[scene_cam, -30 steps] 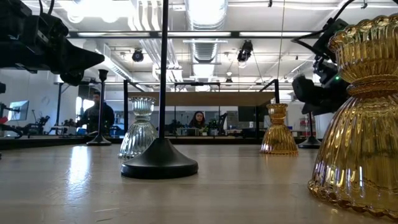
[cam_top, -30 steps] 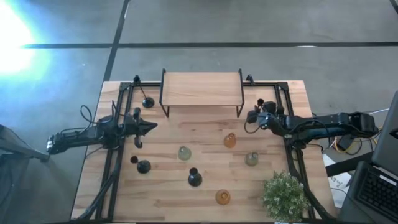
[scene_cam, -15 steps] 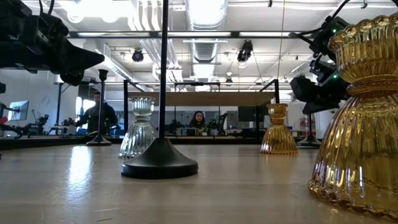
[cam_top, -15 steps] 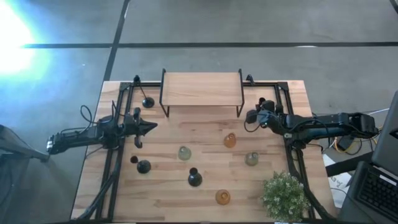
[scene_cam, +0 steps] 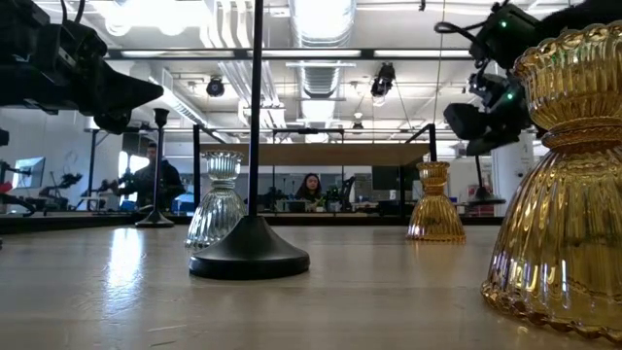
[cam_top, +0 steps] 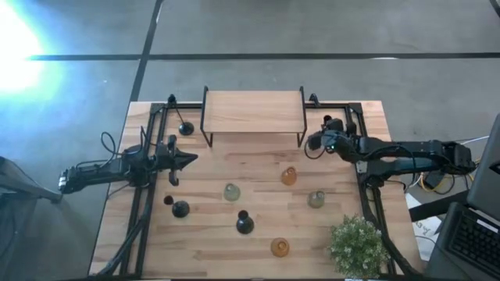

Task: Pick & Place candle stick holders
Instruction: Put the black candle holder on the shelf

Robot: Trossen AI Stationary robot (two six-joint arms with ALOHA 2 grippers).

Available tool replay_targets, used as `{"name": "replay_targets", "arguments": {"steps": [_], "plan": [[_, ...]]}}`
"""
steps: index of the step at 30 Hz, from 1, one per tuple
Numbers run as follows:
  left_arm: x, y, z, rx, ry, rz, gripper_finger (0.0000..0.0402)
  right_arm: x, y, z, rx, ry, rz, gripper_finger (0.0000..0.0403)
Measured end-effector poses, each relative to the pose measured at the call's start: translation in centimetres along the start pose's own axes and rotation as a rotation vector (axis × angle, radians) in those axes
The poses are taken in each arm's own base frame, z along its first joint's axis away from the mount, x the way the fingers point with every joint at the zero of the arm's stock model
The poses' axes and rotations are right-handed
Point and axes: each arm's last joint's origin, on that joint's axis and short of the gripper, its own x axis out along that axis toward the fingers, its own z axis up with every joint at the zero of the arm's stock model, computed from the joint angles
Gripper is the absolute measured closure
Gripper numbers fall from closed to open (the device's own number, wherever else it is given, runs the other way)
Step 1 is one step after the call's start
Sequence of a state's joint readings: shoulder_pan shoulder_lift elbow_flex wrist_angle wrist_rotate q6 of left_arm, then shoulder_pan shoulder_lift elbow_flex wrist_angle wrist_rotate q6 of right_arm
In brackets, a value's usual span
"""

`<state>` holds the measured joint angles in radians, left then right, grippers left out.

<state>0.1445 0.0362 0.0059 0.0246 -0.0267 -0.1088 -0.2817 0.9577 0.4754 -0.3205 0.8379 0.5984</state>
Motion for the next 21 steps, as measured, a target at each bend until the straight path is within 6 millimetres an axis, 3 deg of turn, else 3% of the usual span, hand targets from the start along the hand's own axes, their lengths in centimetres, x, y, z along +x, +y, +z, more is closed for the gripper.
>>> {"name": "replay_targets", "arguments": {"steps": [6, 13, 17, 21], "plan": [[0.0, 0.0, 0.0, 0.0, 0.0, 0.0, 0.0396, -1.0, 0.0, 4.5, -0.054, -0.044, -0.029, 0.0393], [0.0, 0.0, 0.0, 0.0, 0.0, 0.0, 0.0396, -3.9, -0.2, 12.2, -0.088, -0.201, -0.032, 0.0392], [0.0, 0.0, 0.0, 0.0, 0.0, 0.0, 0.0396, -5.8, -0.6, 16.6, -0.021, -0.261, 0.105, 0.0392], [0.0, 0.0, 0.0, 0.0, 0.0, 0.0, 0.0396, -6.4, -0.6, 20.2, 0.036, -0.273, 0.309, 0.0392]]}}
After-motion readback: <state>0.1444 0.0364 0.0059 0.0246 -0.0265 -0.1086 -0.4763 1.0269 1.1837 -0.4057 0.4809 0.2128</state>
